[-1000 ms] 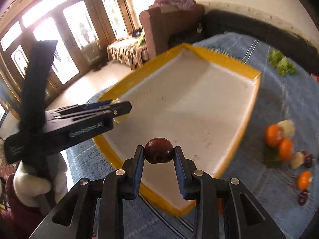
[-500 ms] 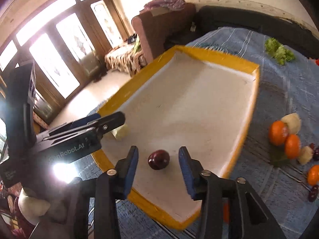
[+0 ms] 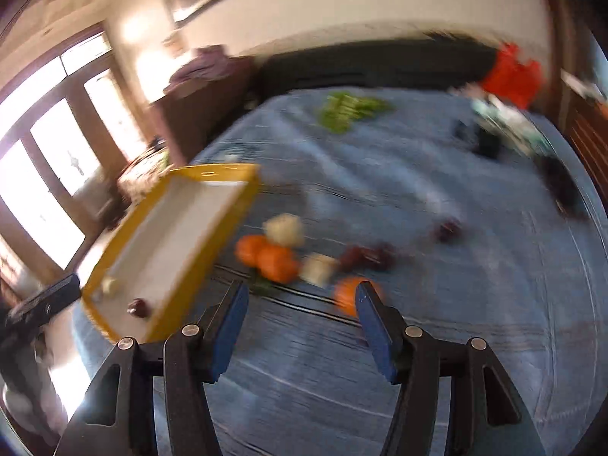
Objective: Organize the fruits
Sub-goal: 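Grasp a tangerine with the left tool while the right tool grasps another plum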
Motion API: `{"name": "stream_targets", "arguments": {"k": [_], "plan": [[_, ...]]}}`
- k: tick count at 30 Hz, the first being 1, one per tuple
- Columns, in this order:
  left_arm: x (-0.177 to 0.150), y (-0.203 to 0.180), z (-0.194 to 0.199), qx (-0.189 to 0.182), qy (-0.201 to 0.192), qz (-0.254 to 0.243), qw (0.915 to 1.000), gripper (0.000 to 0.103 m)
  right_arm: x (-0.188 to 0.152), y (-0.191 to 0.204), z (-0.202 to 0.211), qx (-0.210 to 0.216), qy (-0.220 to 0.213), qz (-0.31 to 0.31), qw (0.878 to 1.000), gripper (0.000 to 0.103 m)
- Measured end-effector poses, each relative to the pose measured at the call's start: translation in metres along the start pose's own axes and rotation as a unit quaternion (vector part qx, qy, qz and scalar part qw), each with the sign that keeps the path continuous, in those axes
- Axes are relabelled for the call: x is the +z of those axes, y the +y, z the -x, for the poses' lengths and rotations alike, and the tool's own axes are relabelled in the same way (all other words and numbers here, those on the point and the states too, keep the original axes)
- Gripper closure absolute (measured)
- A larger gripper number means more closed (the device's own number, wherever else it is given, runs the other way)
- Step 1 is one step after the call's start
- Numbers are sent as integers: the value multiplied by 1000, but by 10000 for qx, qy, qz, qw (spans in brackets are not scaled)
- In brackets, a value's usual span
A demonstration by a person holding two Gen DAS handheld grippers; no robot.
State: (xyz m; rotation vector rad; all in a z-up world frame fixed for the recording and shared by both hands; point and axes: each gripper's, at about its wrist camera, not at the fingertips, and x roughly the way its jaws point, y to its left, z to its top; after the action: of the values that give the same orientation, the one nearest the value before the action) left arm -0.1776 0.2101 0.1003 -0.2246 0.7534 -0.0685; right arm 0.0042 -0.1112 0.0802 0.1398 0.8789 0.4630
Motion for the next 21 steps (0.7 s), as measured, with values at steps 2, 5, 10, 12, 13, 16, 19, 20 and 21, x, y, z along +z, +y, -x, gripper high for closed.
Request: {"name": "stream_targets", "arguments": {"k": [2, 5, 10, 12, 13, 16, 19, 20, 21], "plan": [[-8, -18, -14, -135, 209, -198, 9995, 21, -7, -21, -4, -81, 96, -213, 9997, 40], [-20, -42, -31, -299, 378, -603, 9970, 21, -11, -34, -14, -137, 224, -294, 9992, 40], [-35, -68, -46, -366, 456, -1236, 9906, 21, -13, -32, -39, -156, 384, -112, 9991, 40], [-34, -68, -53, -232, 503, -1321, 9897, 22, -15, -30, -49, -168, 451, -23, 9988, 40], [-33, -67, -57, -203, 537, -1346, 9892, 22, -17, -29, -54, -189, 485, 32, 9986, 40], [-34, -63, -68, -123, 686, -1476, 9866, 22, -22, -27, -63, -222, 517, 195, 9982, 41], [-37, -67, -74, -136, 794, -1676, 9826, 22, -25, -27, -64, -337, 398, 323, 9981, 47], [-38, -70, -77, -135, 826, -1753, 9810, 23, -26, -27, -64, -374, 375, 348, 9980, 51], [-40, -72, -79, -134, 856, -1828, 9793, 26, -27, -27, -63, -436, 351, 379, 9977, 53]]}}
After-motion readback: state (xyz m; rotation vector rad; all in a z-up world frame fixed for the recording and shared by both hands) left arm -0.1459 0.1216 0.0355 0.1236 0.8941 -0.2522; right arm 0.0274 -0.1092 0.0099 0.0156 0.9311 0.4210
